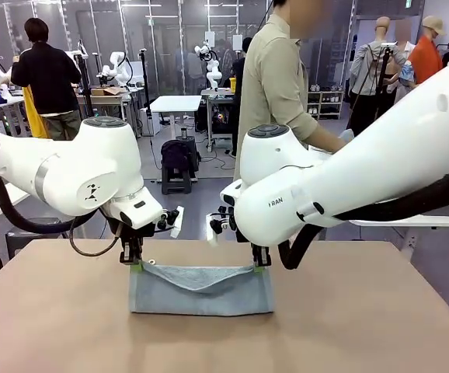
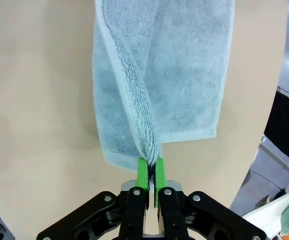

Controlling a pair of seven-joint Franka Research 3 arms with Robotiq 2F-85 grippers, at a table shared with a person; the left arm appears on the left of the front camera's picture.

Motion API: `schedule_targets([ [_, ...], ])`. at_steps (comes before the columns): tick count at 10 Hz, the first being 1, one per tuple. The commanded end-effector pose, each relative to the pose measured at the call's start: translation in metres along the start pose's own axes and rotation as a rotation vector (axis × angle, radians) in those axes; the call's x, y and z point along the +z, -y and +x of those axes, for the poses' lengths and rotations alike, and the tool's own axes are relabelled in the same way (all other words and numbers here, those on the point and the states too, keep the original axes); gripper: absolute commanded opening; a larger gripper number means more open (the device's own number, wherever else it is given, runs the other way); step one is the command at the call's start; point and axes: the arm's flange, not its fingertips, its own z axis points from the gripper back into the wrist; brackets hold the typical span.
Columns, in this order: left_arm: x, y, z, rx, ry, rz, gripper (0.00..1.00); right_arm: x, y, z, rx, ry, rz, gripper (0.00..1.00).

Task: Fold the towels and place them in the basket.
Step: When a person lays out a Towel with hook on the table, fold it in half twice.

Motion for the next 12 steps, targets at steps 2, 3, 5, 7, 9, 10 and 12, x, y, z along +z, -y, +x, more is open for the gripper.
schedule_targets([
  [2, 0.002, -0.011, 0.001, -0.007, -0.007, -0.005, 0.07, -0.014, 0.013, -0.002, 0.006, -0.006, 0.013, 0.07],
  [3, -0.001, -0.005, -0.001, 0.002, 0.001, 0.000, 0.07, -0.006, 0.007, 0.000, -0.002, 0.002, 0.006, 0.07],
  [5, -0.001, -0.005, -0.001, 0.002, 0.001, 0.000, 0.07, -0.006, 0.007, 0.000, -0.002, 0.002, 0.006, 0.07],
  [7, -0.015, -0.026, 0.001, -0.011, 0.015, -0.047, 0.07, -0.028, 0.021, -0.005, -0.019, 0.026, 0.028, 0.07],
  [9, -0.028, -0.046, 0.010, -0.045, 0.004, -0.068, 0.07, -0.038, 0.032, -0.004, -0.038, 0.025, 0.014, 0.07],
  [10, -0.032, -0.054, 0.014, -0.057, 0.004, -0.075, 0.07, -0.042, 0.036, -0.003, -0.045, 0.009, 0.016, 0.07],
  [12, -0.040, -0.069, 0.020, -0.068, 0.009, -0.079, 0.07, -0.053, 0.047, -0.004, -0.058, -0.013, 0.018, 0.07],
])
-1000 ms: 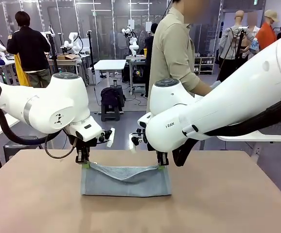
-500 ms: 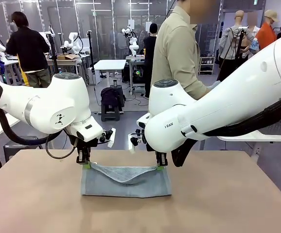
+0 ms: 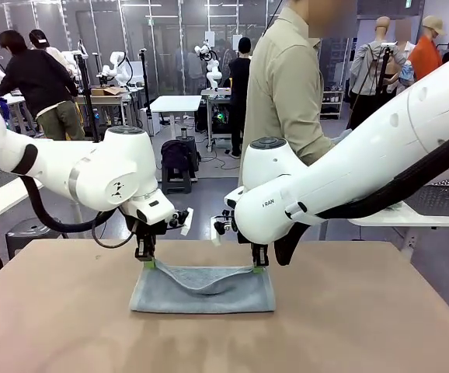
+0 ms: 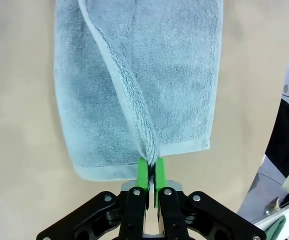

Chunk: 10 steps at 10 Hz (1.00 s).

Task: Fold the towels and place them in the basket.
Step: When a person lays out a Towel with hook on the table, fold it in half twice.

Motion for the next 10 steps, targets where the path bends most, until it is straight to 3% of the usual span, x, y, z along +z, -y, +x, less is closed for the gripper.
schedule_targets([
  [1, 0.000, -0.019, 0.004, -0.024, -0.008, -0.020, 0.07, -0.009, 0.012, 0.005, -0.014, -0.011, -0.009, 0.07],
  [10, -0.040, -0.037, -0.036, 0.108, -0.041, -0.066, 0.07, -0.054, 0.033, -0.012, -0.058, -0.016, 0.023, 0.07],
])
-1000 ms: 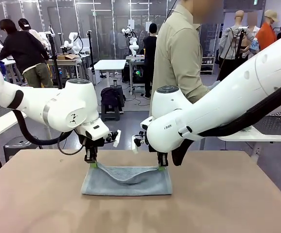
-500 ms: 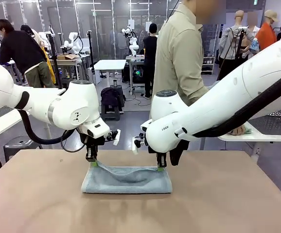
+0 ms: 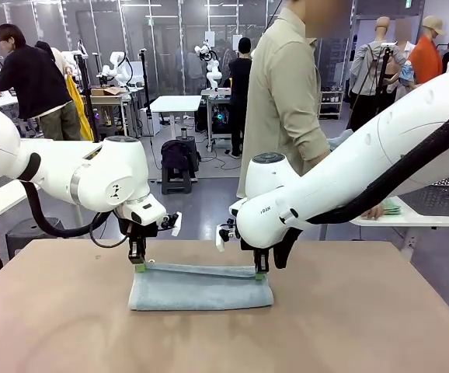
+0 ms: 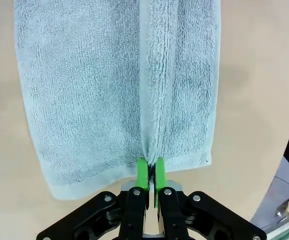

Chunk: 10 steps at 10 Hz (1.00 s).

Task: Fold the towels and place them in the basket.
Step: When a person lays out a Towel with hook on the table, fold it in half twice.

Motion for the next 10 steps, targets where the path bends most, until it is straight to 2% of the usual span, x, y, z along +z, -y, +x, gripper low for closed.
schedule_targets([
  [1, -0.003, -0.004, -0.001, -0.007, -0.001, 0.018, 0.07, -0.001, 0.003, -0.002, -0.017, -0.009, -0.044, 0.07],
  [2, -0.002, -0.004, -0.001, -0.034, 0.024, 0.065, 0.26, 0.002, 0.003, -0.002, -0.017, 0.010, -0.071, 0.26],
  [3, 0.001, -0.004, 0.000, -0.042, 0.048, 0.098, 0.26, 0.006, 0.003, -0.002, -0.010, 0.031, -0.122, 0.27],
  [4, 0.003, -0.003, 0.001, -0.050, 0.058, 0.146, 0.44, 0.009, 0.003, -0.002, -0.012, 0.040, -0.176, 0.46],
  [5, 0.007, -0.003, 0.001, -0.036, 0.071, 0.213, 0.29, 0.013, 0.003, -0.001, -0.026, 0.048, -0.221, 0.46],
  [6, 0.013, -0.001, 0.000, -0.031, 0.085, 0.255, 0.62, 0.018, 0.004, -0.002, -0.042, 0.054, -0.240, 0.66],
  [7, 0.022, 0.000, -0.004, -0.026, 0.102, 0.271, 0.46, 0.026, 0.004, -0.003, -0.050, 0.066, -0.243, 0.66],
  [8, 0.033, 0.002, -0.011, -0.036, 0.121, 0.255, 0.79, 0.039, 0.002, -0.006, -0.067, 0.082, -0.215, 0.82],
  [9, 0.048, 0.008, -0.019, -0.074, 0.145, 0.189, 0.79, 0.061, -0.003, -0.010, -0.137, 0.114, -0.124, 0.82],
  [10, 0.071, 0.018, -0.031, -0.090, 0.215, 0.081, 0.79, 0.093, -0.013, -0.017, -0.262, 0.172, -0.044, 0.82],
])
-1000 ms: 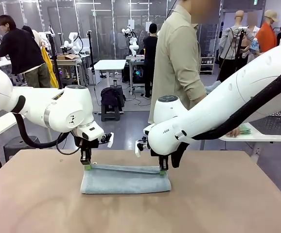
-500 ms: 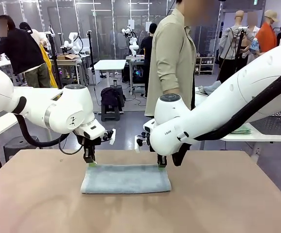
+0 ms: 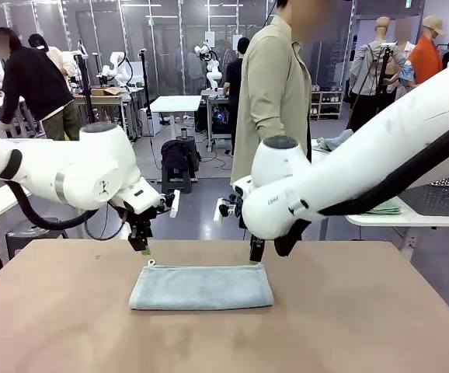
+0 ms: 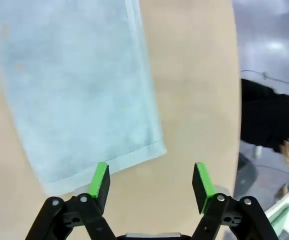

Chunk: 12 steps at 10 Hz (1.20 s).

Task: Fold the towels and place them in the basket.
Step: When a person lays out a Towel with hook on the table, fold it in half twice.

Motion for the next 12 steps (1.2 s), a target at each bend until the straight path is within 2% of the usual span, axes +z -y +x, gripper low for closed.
schedule_targets([
  [1, 0.049, 0.018, -0.023, -0.013, 0.107, -0.177, 0.79, 0.064, -0.013, -0.017, -0.196, 0.063, 0.130, 0.82],
  [2, 0.070, 0.027, -0.028, 0.005, 0.138, -0.220, 0.79, 0.089, -0.018, -0.022, -0.281, 0.076, 0.168, 0.82],
  [4, 0.105, 0.043, -0.046, 0.021, 0.237, -0.237, 0.79, 0.122, -0.029, -0.039, -0.524, 0.047, 0.169, 0.82],
  [5, 0.113, 0.048, -0.065, 0.048, 0.315, -0.218, 0.79, 0.125, -0.031, -0.054, -0.664, 0.054, 0.161, 0.82],
  [6, 0.112, 0.051, -0.085, 0.087, 0.418, -0.231, 0.79, 0.119, -0.033, -0.064, -0.730, 0.079, 0.188, 0.82],
  [7, 0.107, 0.056, -0.104, 0.140, 0.519, -0.239, 0.79, 0.118, -0.038, -0.069, -0.745, 0.136, 0.216, 0.82],
  [8, 0.101, 0.063, -0.122, 0.163, 0.608, -0.230, 0.79, 0.135, -0.023, -0.059, -0.630, 0.052, 0.190, 0.82],
  [10, 0.087, 0.069, -0.157, 0.201, 0.778, -0.265, 0.79, 0.135, -0.023, -0.059, -0.630, 0.052, 0.190, 0.82],
  [12, 0.072, 0.066, -0.187, 0.192, 0.892, -0.259, 0.79, 0.133, -0.027, -0.062, -0.658, 0.063, 0.196, 0.83],
])
